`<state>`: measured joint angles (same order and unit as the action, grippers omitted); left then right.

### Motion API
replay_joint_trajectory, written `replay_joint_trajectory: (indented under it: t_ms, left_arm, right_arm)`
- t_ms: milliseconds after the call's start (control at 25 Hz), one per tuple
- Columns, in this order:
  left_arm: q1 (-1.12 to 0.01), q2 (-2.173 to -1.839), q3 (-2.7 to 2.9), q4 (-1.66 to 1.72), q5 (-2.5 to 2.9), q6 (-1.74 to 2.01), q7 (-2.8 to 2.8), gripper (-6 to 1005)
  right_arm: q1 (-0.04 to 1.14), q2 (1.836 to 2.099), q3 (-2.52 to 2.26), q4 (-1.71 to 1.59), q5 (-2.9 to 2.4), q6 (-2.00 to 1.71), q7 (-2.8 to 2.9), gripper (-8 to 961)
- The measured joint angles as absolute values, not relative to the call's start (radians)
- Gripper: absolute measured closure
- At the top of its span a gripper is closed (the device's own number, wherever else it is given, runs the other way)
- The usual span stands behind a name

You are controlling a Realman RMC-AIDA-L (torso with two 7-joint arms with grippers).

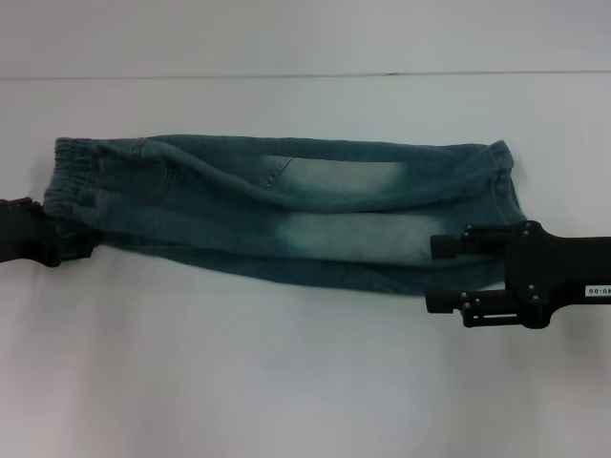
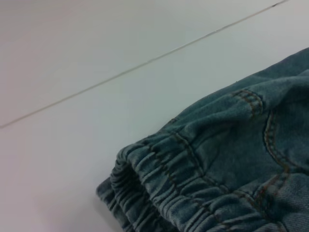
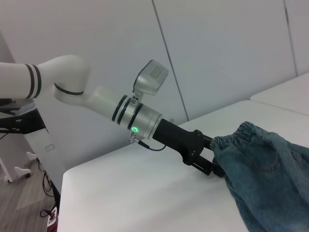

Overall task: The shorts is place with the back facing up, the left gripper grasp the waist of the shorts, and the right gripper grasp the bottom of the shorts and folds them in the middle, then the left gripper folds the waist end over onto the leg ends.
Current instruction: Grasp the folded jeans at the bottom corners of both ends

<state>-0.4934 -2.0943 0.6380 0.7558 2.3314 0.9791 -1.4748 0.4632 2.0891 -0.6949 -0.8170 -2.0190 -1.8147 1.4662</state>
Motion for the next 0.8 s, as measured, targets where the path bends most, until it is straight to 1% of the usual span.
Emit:
replay_joint_trajectory:
  t_ms: [200,440,640,800]
  left_arm:
    - [-0.495,-2.101,0.643,0.758,2.332,0.978,-1.474,333]
    - [-0.496,-2.106,0.648,0.77,2.336,0.991,-1.48,431]
    - [-0.486,-2.122,0.647,0.848,2.331,1.061,-1.485,473]
    - [-0.466,-2.138,0.648,0.972,2.332,1.156,-1.527,507]
  right_arm:
    - [0.463,2.089,-0.694,-0.817,-2.019,-1.813,1.466,171]
    - [0.461,2.089,-0.693,-0.817,-2.02,-1.811,1.466,175]
    - [0.455,2.088,-0.687,-0.818,-2.016,-1.812,1.458,177]
    - [0.452,2.088,-0.683,-0.818,-2.016,-1.802,1.455,189]
